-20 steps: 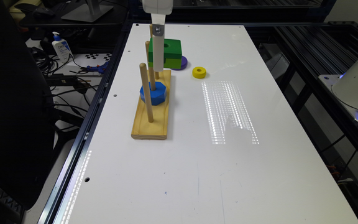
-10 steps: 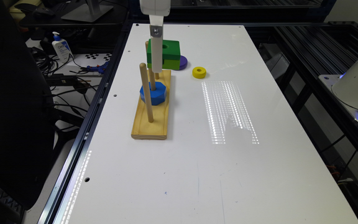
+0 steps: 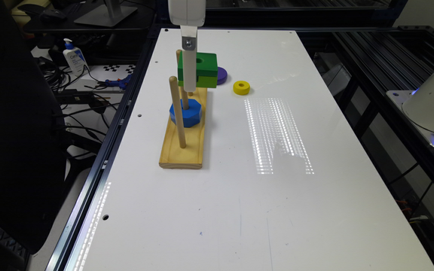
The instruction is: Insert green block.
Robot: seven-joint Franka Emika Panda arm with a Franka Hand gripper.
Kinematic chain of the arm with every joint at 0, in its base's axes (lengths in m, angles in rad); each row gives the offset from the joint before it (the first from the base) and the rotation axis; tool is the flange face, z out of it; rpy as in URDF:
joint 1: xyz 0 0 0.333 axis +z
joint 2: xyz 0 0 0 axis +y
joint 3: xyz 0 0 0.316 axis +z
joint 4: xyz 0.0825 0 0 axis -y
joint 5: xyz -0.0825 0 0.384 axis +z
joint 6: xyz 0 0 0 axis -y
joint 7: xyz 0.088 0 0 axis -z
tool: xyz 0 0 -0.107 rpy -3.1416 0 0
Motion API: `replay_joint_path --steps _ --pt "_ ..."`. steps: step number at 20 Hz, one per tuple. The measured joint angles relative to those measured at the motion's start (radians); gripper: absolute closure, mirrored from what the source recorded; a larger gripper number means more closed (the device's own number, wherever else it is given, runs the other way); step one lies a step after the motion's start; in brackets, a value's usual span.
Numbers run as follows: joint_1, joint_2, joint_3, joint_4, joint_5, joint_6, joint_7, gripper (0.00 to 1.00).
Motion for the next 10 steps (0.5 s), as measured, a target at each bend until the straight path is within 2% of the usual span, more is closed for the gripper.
replay_joint_path --steps 10 --pt "0.001 -0.002 0.000 0.000 -0.0001 -0.003 0.000 1.00"
